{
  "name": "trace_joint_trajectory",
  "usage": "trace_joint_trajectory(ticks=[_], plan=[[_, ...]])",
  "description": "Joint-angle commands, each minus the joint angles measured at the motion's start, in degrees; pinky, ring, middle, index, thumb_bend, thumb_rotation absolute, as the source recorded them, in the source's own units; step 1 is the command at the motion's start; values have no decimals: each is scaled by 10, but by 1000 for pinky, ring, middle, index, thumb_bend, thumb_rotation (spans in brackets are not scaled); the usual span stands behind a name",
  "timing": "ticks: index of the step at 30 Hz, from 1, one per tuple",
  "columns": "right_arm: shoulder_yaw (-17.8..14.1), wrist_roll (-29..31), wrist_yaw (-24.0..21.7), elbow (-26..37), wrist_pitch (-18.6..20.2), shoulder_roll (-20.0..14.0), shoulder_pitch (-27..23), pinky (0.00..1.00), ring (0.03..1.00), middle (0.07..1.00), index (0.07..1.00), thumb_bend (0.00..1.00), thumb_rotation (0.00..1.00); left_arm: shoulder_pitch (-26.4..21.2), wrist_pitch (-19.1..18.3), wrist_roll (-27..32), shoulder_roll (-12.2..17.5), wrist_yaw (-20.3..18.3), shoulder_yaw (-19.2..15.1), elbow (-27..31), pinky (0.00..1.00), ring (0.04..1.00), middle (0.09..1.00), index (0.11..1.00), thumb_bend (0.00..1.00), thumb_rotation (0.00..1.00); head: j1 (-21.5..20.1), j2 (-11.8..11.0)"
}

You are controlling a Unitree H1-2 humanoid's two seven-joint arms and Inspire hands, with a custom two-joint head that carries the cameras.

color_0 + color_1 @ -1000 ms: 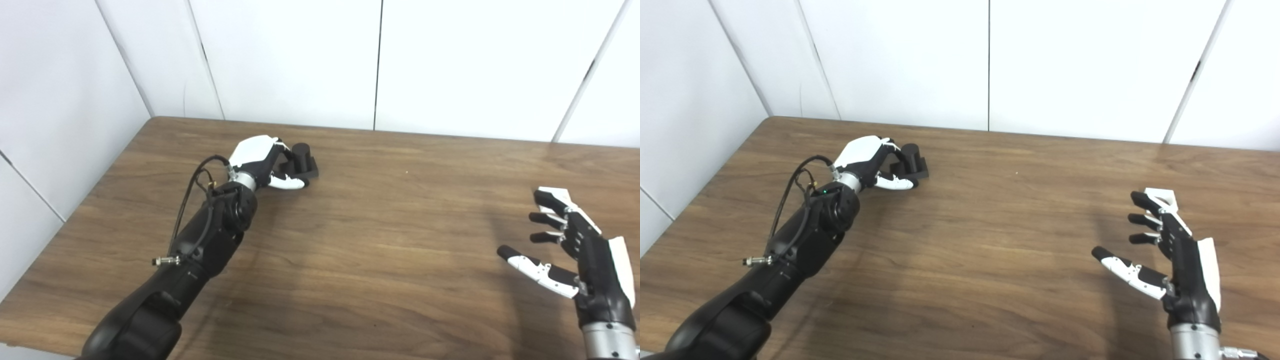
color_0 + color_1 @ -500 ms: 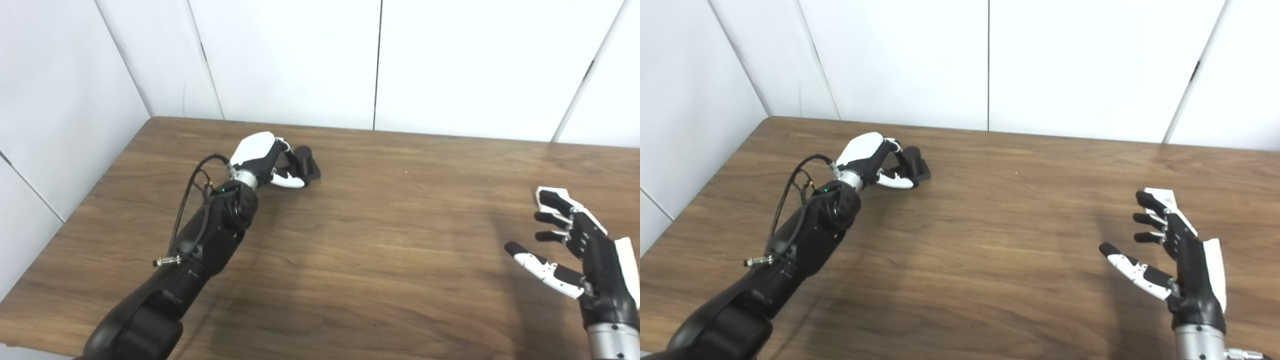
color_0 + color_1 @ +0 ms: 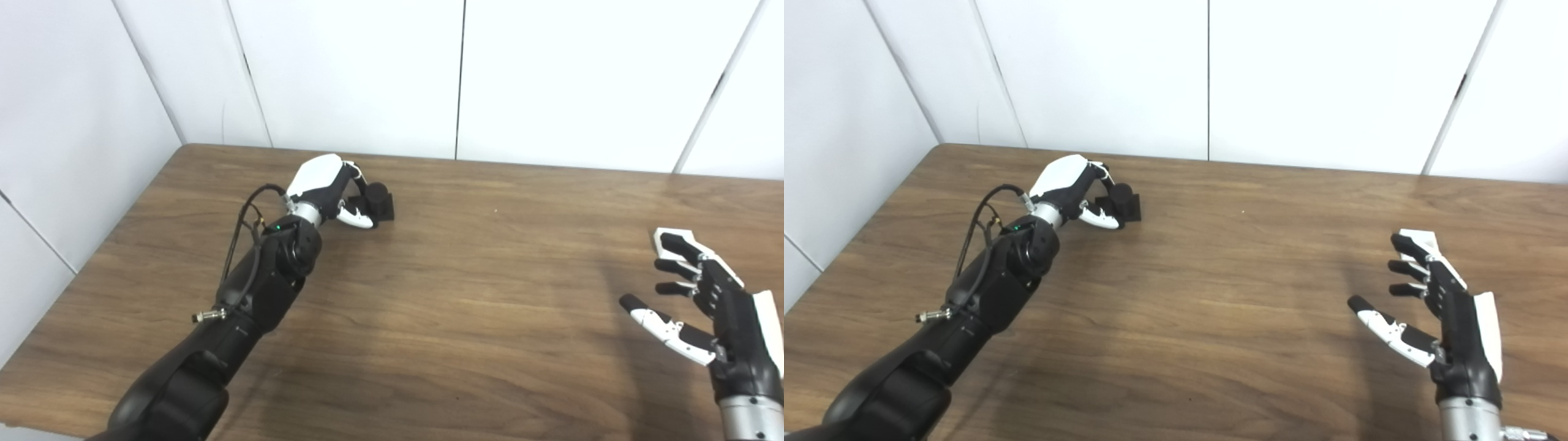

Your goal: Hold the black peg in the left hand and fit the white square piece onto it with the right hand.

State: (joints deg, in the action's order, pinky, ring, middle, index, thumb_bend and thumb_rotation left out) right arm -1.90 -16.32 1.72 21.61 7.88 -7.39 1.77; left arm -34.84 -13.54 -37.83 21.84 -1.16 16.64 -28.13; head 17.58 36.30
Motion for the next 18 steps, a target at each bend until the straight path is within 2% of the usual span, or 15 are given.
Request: trace_joint_trajectory(ticks=[1, 5, 10, 18], plan=[[0, -3, 2, 21, -19, -4, -12, 599, 741, 817, 784, 515, 54, -1, 14, 7, 16, -8, -1, 1, 1000, 966, 895, 489, 518, 85, 0, 1], [1, -5, 4, 20, -21, -3, -13, 590, 735, 815, 778, 517, 71, 3, 40, 20, 23, -20, 5, 9, 1000, 979, 905, 491, 517, 88, 0, 1], [0, -3, 3, 14, -25, -4, -16, 577, 734, 820, 776, 516, 78, 16, 83, 60, 25, -41, -4, 36, 1000, 998, 911, 492, 517, 89, -2, 2], [4, -9, 0, 22, -12, -3, -16, 584, 739, 816, 779, 509, 98, 24, 152, 103, 38, -101, 4, 64, 1000, 1000, 935, 494, 515, 91, -6, 5]])
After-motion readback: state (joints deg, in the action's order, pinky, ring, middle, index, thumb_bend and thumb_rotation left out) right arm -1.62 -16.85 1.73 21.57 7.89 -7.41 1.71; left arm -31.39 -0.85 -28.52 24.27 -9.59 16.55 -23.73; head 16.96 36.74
